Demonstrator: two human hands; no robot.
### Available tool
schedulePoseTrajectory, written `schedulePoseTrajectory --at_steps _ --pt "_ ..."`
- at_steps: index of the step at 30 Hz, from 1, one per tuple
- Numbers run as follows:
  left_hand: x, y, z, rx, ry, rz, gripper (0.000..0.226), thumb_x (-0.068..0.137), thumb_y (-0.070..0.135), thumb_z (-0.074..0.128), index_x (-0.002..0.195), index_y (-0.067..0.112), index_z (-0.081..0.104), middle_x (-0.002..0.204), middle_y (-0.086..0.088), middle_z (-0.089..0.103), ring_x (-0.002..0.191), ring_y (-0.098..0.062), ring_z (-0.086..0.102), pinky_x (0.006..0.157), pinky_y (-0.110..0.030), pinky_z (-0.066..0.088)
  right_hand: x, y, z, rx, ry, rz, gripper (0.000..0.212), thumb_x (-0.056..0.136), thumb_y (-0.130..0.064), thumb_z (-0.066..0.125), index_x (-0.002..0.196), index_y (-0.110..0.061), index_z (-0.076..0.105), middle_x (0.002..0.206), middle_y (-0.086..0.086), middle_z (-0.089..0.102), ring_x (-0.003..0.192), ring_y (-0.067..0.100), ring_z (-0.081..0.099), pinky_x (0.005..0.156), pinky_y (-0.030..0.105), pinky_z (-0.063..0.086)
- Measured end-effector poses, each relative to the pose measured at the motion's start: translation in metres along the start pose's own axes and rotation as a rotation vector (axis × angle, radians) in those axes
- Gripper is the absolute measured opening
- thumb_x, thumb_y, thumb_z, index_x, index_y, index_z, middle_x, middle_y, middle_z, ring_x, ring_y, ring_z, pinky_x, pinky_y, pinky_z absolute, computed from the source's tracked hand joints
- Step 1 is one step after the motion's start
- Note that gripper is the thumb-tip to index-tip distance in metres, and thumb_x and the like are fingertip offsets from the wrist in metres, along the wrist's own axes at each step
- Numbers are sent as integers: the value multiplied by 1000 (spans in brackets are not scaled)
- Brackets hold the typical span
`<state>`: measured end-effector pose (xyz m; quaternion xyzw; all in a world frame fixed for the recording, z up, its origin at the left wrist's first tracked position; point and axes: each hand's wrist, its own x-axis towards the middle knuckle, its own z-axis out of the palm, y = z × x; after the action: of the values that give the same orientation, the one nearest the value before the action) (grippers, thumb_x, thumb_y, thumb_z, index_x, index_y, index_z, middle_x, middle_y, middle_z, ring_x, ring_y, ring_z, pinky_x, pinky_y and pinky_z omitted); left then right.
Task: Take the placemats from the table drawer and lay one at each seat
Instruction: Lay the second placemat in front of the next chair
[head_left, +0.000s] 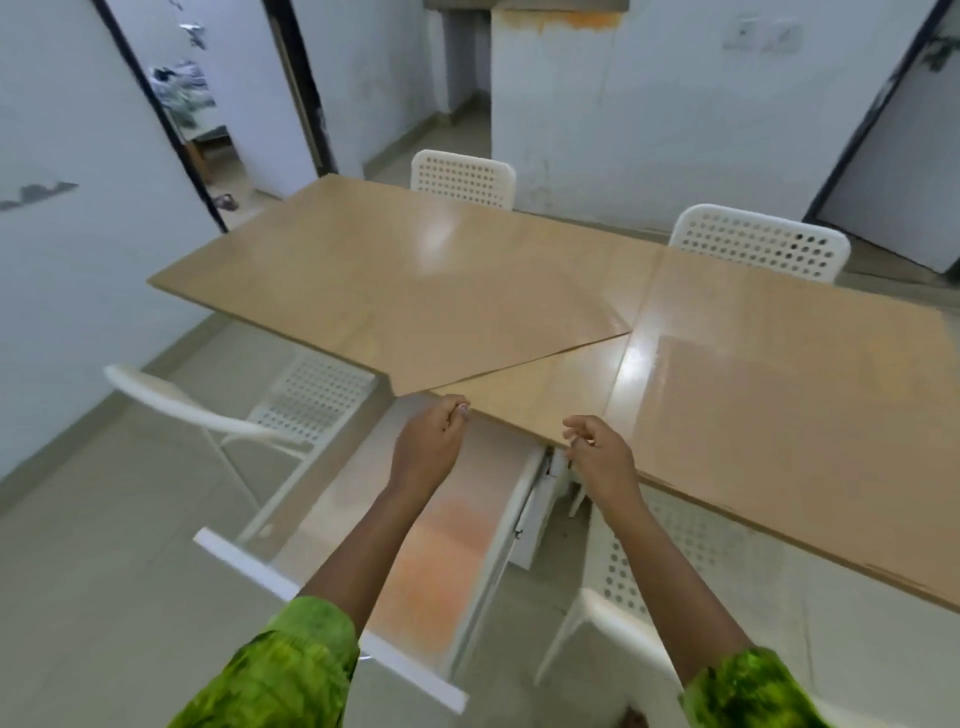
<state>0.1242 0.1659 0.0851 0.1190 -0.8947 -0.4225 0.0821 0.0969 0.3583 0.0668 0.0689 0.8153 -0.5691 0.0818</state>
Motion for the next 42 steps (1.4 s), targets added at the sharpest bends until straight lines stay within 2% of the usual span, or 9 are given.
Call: schedulePoseTrajectory --at_steps 7,16,19,23,27,30,34,39,42 --pt "-3 -55 -71 -111 27 -86 24 95 22 44 107 16 64 96 -2 65 78 -15 55 66 -29 41 -20 -30 85 6 -56 -23 22 94 -11 42 106 -14 60 96 0 59 83 19 59 76 33 46" --pt "35 -97 -106 -178 -13 -201 25 94 24 45 107 16 63 106 -3 66 100 -22 60 89 -42 48 11 -44 151 4 -136 16 17 93 -11 42 96 -15 59 80 -3 58 82 21 58 74 33 45" --pt "55 -110 -111 -203 -19 -240 22 93 25 45 103 17 63 101 -4 66 97 -24 61 87 -43 49 30 -51 177 -73 -145 5 15 92 -12 45 96 -16 59 86 0 59 84 21 57 71 30 43" --pt "86 -126 -110 -200 -102 -249 26 95 23 44 111 14 62 112 -6 65 105 -24 60 93 -43 48 61 -62 210 -286 -145 -73 27 90 -10 45 113 -9 59 113 8 59 97 20 54 77 25 39" --pt "129 -143 -115 -236 -185 -253 33 96 22 42 123 11 58 124 -8 61 116 -23 56 101 -44 44 96 -72 247 -595 -114 -177 38 90 -13 44 127 -9 50 129 11 52 118 27 47 90 33 42" --pt "159 -159 -118 -281 -282 -251 35 97 21 41 128 10 54 131 -9 58 121 -24 52 105 -45 41 111 -76 271 -846 -60 -138 39 92 -24 46 126 -7 48 128 15 50 118 31 44 93 38 42" --pt "189 -177 -125 -357 -385 -285 36 97 19 41 129 7 52 128 -12 58 115 -24 56 99 -38 45 112 -77 292 -1106 -13 -100 34 92 -28 47 117 -5 50 121 15 52 112 31 47 86 37 44" --pt "207 -181 -126 -463 -440 -351 35 97 17 42 129 6 51 118 -11 58 100 -22 57 68 -26 45 116 -84 290 -1017 -12 -24 31 92 -23 47 115 -4 56 117 15 55 110 31 49 86 36 45" --pt "225 -179 -118 -496 -552 -381 31 97 17 42 124 6 52 107 -7 55 95 -18 53 71 -30 47 122 -88 285 -987 0 55 28 89 -22 50 108 -6 64 112 13 60 102 30 55 81 33 44"
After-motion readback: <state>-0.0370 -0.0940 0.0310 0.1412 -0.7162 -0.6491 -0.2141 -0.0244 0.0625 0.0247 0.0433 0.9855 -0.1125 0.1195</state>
